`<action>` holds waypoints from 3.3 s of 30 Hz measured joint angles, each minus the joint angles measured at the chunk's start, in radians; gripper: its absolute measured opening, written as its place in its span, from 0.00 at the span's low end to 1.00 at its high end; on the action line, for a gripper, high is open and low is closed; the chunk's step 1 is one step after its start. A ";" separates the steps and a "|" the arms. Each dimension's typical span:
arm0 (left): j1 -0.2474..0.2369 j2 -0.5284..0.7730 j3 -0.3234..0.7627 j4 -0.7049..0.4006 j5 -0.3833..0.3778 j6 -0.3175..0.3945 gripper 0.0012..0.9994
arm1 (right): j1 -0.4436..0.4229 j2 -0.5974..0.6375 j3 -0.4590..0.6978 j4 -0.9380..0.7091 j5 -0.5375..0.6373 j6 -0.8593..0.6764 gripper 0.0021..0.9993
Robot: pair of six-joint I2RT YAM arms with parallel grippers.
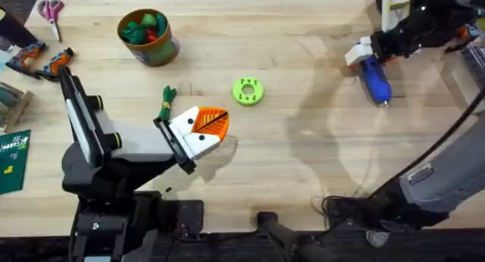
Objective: Pick up the gripper from the table and insert it into the empty holder that is missing its gripper. Then pick up a screw, insert it into the mounting hole, and use the screwdriver to tighten it. Finally, clean up the table by picking up the vegetable and placing it into the bucket.
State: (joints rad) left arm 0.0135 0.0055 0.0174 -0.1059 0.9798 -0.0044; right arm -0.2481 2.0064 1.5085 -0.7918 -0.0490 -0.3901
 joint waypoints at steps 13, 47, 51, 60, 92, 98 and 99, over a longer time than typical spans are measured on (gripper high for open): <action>0.000 0.000 0.000 0.000 0.000 0.000 0.01 | 0.000 0.030 0.004 0.012 0.006 -0.004 0.99; 0.000 0.000 0.000 0.000 0.000 0.000 0.01 | 0.000 -0.153 0.015 -0.261 0.007 0.131 0.02; 0.000 0.000 0.000 0.000 0.000 0.000 0.01 | 0.027 -0.296 0.015 -0.320 0.006 0.164 0.02; 0.000 0.000 0.000 0.000 0.000 0.000 0.01 | 0.217 -0.527 -0.023 -0.292 -0.040 0.252 0.02; 0.000 0.000 0.000 0.000 0.000 0.000 0.01 | 0.532 -0.889 -0.694 1.143 -0.738 0.611 0.02; 0.000 0.000 0.000 0.000 0.000 0.000 0.01 | 0.661 -0.866 -0.694 1.371 -0.785 0.599 0.02; 0.000 0.000 0.000 0.000 0.000 0.000 0.01 | 0.678 -0.860 -0.694 1.391 -0.788 0.595 0.02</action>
State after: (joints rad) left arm 0.0135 0.0055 0.0174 -0.1059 0.9797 -0.0044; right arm 0.4299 1.1462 0.8143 0.5993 -0.8374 0.2051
